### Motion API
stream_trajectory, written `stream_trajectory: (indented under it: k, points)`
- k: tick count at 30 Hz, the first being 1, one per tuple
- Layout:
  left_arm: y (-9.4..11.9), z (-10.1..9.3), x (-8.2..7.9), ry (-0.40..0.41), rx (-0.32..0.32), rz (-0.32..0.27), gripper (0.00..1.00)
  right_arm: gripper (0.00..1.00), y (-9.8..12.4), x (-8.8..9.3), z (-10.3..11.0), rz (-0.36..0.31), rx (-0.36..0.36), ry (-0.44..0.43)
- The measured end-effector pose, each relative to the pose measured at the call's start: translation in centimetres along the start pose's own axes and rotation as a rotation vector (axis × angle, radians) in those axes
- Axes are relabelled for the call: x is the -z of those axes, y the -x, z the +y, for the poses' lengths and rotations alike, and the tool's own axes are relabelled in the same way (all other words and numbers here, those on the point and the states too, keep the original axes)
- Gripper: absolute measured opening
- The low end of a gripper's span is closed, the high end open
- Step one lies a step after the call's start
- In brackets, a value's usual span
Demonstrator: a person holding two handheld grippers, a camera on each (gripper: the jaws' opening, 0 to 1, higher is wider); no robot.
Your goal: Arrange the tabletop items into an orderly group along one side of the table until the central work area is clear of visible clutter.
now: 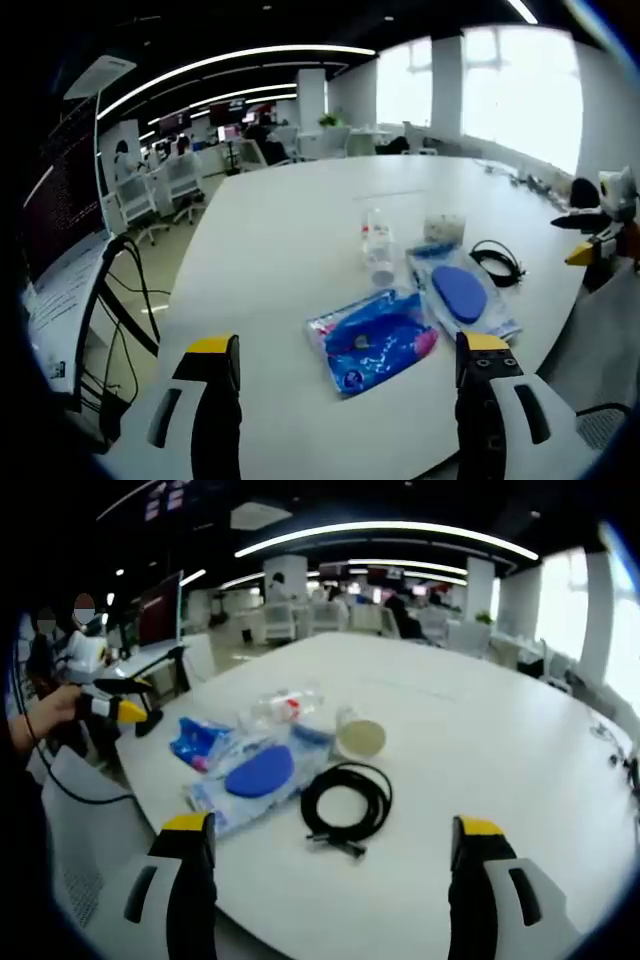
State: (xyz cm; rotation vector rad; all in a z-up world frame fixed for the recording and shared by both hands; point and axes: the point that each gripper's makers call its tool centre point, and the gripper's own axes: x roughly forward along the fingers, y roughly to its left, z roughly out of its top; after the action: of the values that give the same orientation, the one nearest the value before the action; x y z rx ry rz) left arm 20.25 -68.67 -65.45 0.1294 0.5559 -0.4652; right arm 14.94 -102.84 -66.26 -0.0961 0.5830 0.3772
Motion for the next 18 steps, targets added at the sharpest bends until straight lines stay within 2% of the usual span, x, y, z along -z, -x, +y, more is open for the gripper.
stream_trajectory:
  k: [18]
  points:
    - [-0.29,0.23,0.29,0.021,0.002,0.007,0.85,0.96,-0.21,0.18,-0.08,0.009,-0.007,-0.008]
